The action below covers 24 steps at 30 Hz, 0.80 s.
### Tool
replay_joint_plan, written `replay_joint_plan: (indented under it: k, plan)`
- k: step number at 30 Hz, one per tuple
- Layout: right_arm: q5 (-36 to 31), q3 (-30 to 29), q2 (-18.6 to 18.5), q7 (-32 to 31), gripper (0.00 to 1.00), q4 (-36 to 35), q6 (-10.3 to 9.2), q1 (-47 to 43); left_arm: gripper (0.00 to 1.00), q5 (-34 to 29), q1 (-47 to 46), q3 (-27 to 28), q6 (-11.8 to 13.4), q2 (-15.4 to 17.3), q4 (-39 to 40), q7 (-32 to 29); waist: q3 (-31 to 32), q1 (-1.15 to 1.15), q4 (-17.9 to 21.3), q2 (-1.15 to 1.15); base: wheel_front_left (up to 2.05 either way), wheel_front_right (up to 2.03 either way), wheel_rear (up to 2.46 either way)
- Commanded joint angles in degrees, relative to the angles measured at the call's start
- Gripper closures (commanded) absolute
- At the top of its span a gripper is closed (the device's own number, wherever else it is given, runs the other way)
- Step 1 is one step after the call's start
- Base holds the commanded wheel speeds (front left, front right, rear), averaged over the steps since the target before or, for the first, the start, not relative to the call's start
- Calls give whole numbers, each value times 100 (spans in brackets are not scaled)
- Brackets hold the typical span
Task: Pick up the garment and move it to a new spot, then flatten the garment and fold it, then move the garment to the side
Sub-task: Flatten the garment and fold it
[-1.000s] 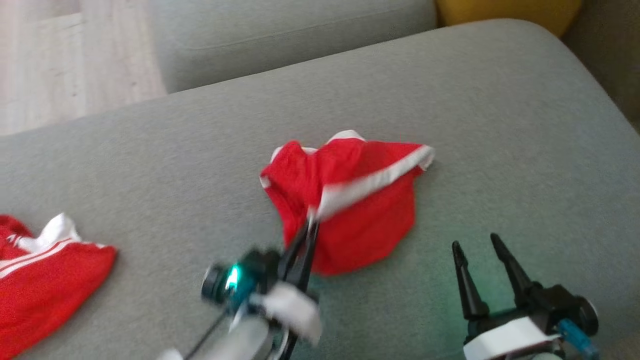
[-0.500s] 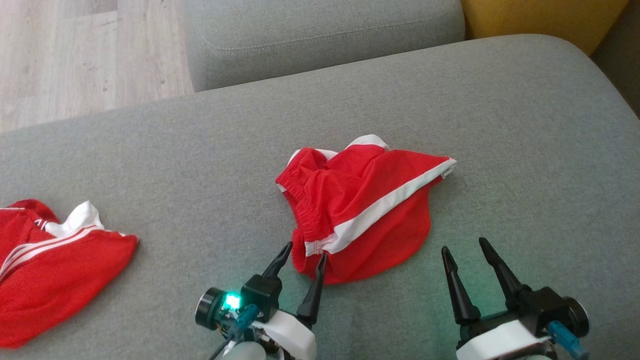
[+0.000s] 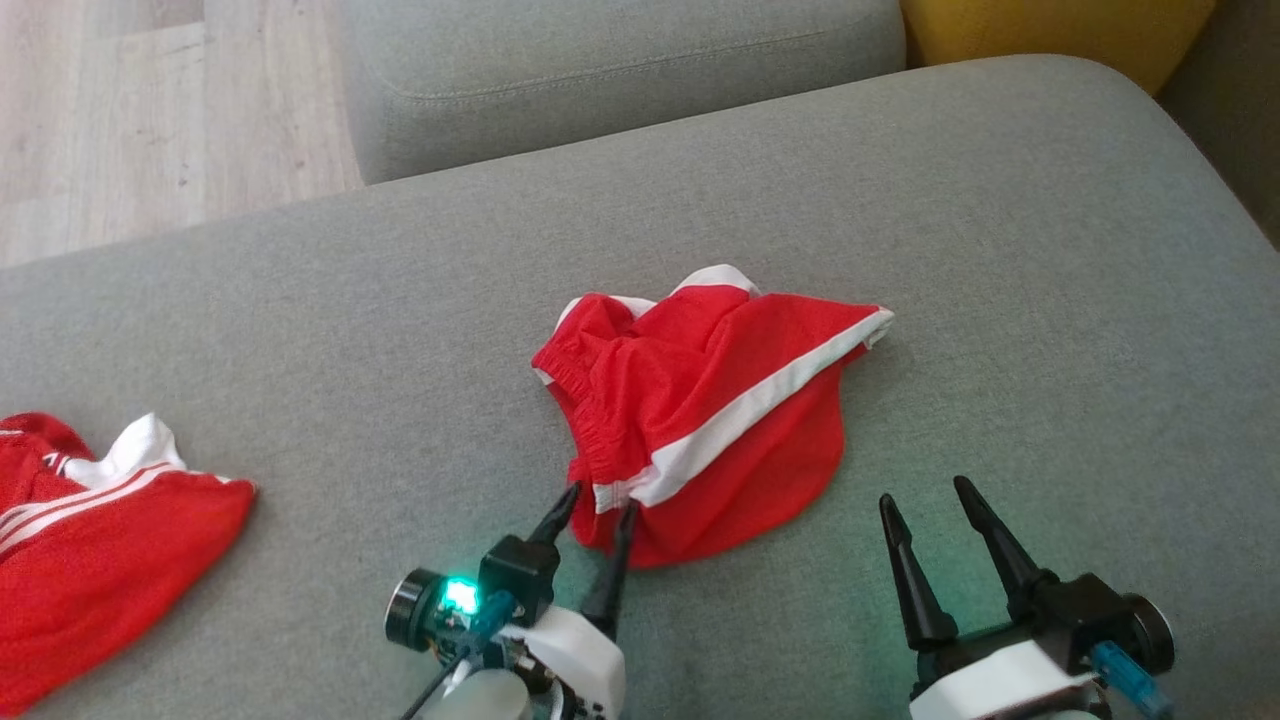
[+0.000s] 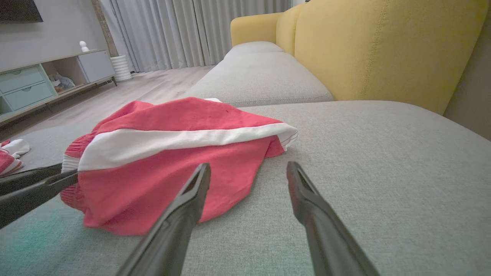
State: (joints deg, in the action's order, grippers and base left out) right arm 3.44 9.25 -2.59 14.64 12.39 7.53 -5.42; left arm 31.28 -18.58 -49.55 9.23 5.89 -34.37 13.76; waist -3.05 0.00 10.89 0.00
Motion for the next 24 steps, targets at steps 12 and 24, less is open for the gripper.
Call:
replay_joint_plan:
  k: [12, 24]
  plan:
    - [-46, 56, -29, 36, 0, -167, -4, 135, 100, -167, -329, 432, 44, -14, 184, 120, -8, 0, -128, 0, 0, 0, 0]
    - [35, -114, -29, 36, 0, -19, -4, 139, 100, -325, 257, 1394, 559, 1067, 1201, 123, 0, 0, -716, 0, 0, 0, 0]
